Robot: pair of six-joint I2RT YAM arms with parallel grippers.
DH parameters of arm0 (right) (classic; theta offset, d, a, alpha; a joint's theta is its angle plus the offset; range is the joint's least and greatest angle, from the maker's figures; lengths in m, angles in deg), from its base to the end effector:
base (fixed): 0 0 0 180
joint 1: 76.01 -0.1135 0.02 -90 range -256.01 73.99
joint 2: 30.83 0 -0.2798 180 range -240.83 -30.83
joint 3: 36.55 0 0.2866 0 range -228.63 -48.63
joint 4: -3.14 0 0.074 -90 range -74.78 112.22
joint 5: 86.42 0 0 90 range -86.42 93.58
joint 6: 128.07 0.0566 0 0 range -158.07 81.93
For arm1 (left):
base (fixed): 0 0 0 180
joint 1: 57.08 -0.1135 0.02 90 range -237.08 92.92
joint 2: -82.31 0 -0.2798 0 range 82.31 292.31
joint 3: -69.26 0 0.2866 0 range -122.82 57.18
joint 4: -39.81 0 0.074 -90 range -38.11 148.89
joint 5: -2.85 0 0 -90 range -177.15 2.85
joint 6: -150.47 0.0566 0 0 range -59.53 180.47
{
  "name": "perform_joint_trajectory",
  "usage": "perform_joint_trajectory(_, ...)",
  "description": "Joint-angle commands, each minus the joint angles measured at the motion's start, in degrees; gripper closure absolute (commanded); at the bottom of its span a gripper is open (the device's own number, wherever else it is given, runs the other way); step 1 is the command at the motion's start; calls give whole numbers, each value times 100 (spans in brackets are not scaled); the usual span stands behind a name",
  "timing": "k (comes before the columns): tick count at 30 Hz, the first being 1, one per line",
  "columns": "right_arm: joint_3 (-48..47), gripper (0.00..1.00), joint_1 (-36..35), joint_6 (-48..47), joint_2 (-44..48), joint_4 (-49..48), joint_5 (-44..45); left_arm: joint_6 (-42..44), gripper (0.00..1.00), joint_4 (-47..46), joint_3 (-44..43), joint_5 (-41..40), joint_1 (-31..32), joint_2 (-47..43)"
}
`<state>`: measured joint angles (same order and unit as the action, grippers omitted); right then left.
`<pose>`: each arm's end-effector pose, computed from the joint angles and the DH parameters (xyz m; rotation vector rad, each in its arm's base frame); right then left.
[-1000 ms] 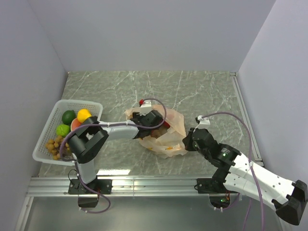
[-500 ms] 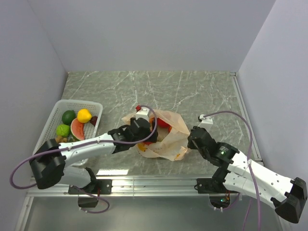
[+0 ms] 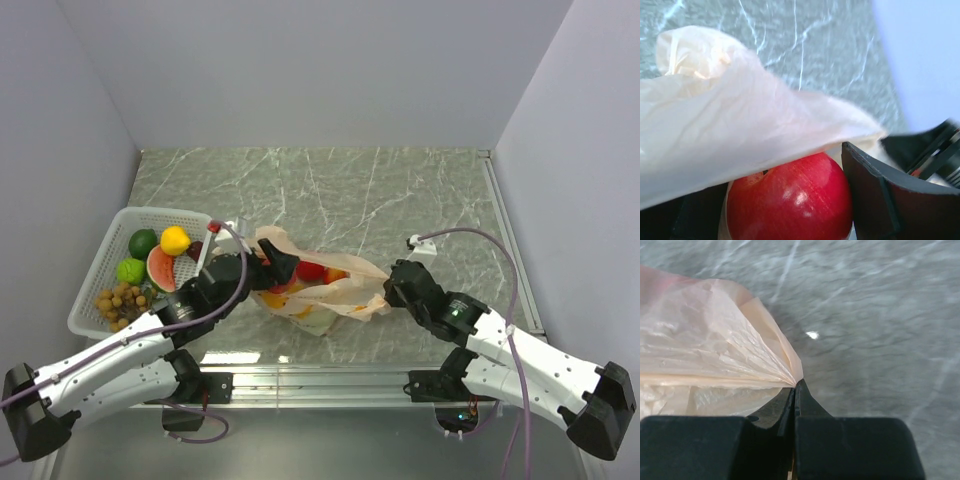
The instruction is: Untie the knot of the plastic bag and take out the fruit
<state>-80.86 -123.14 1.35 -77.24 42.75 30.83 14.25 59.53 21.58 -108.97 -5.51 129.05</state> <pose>0.1593 0.1336 0.2229 0.0908 2.2170 0.2886 0.1623 -0.1707 0.2812 -0.1768 1.9479 -0.8001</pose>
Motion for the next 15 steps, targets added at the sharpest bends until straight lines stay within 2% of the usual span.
perform_joint_trajectory(1,217,100,11,57,80,-81,-61,-651,86,-323,-44,-517,-410,-227)
perform_joint_trajectory(5,217,100,-6,83,10,-142,-149,-714,85,-1228,-157,806,-587,141)
perform_joint_trajectory(8,95,100,-6,22,-61,-195,-132,-582,85,-1449,-430,1713,-587,747)
perform_joint_trajectory(9,59,100,-6,-30,-78,-213,-62,-564,85,-1702,-457,2360,-587,1018)
perform_joint_trajectory(11,-90,100,2,-83,-175,-274,26,-564,84,-2019,-466,3127,-587,1266)
perform_joint_trajectory(13,-213,100,11,-180,-384,-248,271,-538,83,-2074,-588,3972,-543,1662)
perform_joint_trajectory(15,-433,100,90,-268,-570,-117,509,-310,82,-1820,-852,4273,-491,1986)
